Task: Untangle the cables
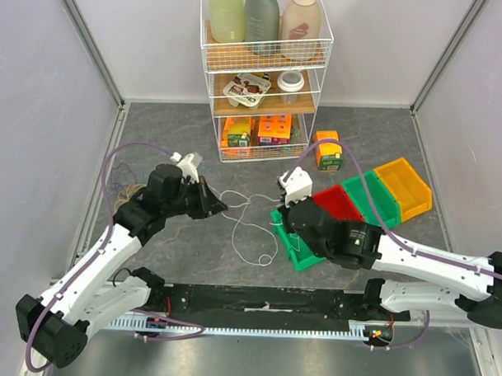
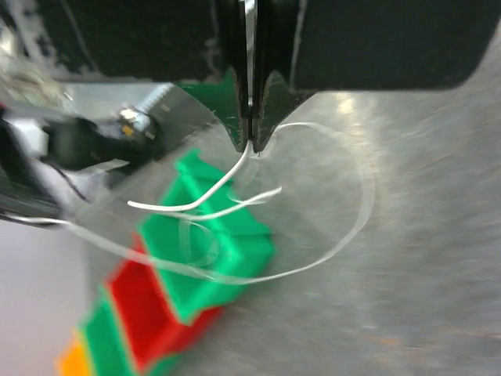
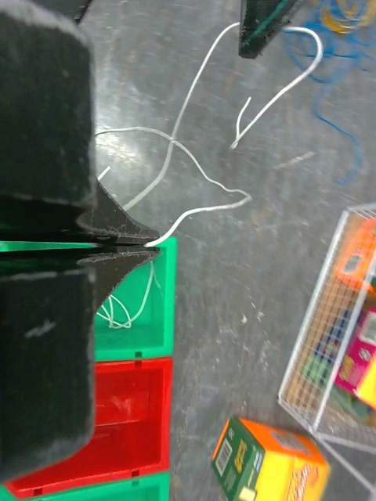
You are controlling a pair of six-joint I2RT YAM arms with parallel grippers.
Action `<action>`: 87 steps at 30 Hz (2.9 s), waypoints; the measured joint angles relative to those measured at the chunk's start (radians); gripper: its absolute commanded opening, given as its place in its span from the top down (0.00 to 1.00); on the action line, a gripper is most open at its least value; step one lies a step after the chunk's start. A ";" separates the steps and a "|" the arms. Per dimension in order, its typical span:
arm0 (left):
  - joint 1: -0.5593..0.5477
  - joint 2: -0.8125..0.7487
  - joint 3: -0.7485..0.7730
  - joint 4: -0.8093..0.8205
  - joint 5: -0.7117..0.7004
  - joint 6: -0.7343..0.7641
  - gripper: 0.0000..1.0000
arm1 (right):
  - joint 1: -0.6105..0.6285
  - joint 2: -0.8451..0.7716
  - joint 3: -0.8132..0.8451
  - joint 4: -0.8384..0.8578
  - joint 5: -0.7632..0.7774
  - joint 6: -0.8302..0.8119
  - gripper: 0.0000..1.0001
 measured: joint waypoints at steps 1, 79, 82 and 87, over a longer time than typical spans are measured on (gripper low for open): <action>-0.006 0.000 -0.021 0.041 0.082 -0.013 0.98 | 0.003 0.021 0.001 0.000 -0.027 -0.006 1.00; -0.333 0.757 0.381 0.178 -0.100 -0.008 0.44 | -0.375 0.074 -0.494 0.121 -0.415 0.336 1.00; -0.311 0.887 0.510 0.156 -0.103 0.015 0.50 | -0.379 0.087 -0.494 0.140 -0.439 0.329 1.00; -0.310 0.966 0.587 0.146 -0.101 0.043 0.55 | -0.385 0.085 -0.494 0.161 -0.460 0.315 1.00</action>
